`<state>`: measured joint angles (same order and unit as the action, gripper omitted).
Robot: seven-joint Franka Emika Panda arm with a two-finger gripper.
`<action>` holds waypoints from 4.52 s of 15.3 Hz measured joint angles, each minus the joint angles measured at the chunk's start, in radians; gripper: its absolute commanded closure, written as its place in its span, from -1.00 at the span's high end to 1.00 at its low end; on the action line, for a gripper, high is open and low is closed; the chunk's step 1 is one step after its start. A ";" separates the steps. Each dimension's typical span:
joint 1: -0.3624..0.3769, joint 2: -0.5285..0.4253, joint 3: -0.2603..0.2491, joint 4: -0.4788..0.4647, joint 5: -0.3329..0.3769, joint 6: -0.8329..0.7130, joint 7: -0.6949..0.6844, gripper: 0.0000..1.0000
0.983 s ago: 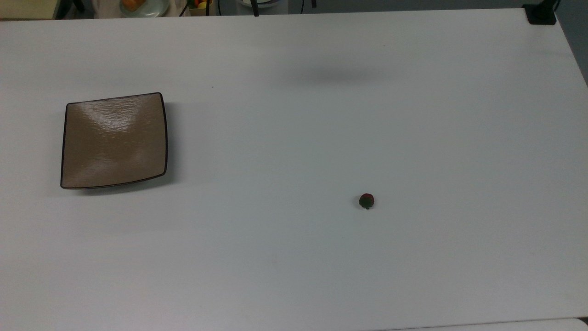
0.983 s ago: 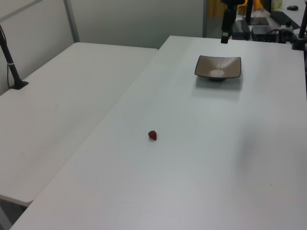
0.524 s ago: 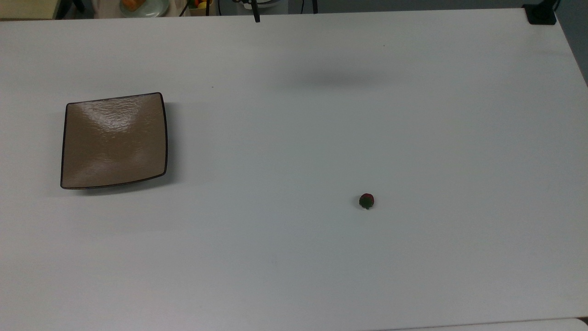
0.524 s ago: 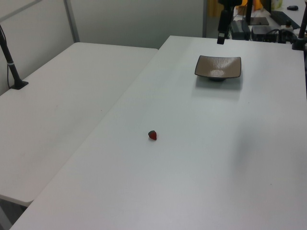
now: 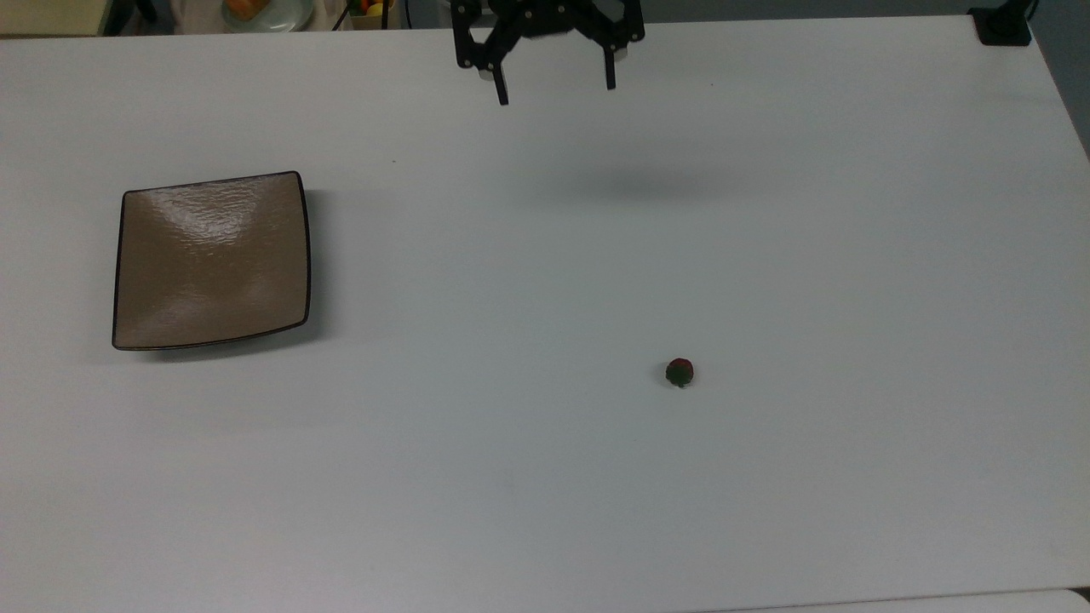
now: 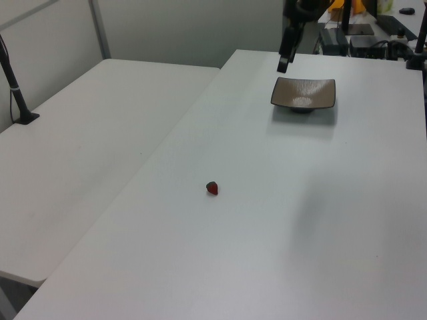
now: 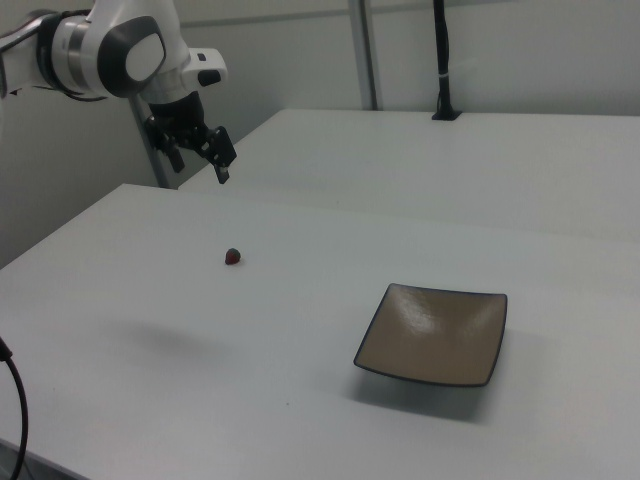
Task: Strawberries on a ceramic plate
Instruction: 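Move the open gripper over the red strawberry, then lower the gripper and close it on the strawberry, then lift the strawberry and carry it over the brown square plate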
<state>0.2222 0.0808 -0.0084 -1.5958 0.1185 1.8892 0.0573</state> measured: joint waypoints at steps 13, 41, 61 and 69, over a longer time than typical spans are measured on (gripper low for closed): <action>0.060 0.246 0.053 0.118 -0.013 0.280 0.220 1.00; 0.159 0.594 0.054 0.123 -0.355 0.651 0.225 1.00; 0.160 0.629 0.054 0.131 -0.366 0.701 0.224 -0.94; 0.154 0.494 0.052 0.121 -0.366 0.576 0.225 -0.97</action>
<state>0.3762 0.5753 0.0441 -1.4747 -0.2472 2.4652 0.2824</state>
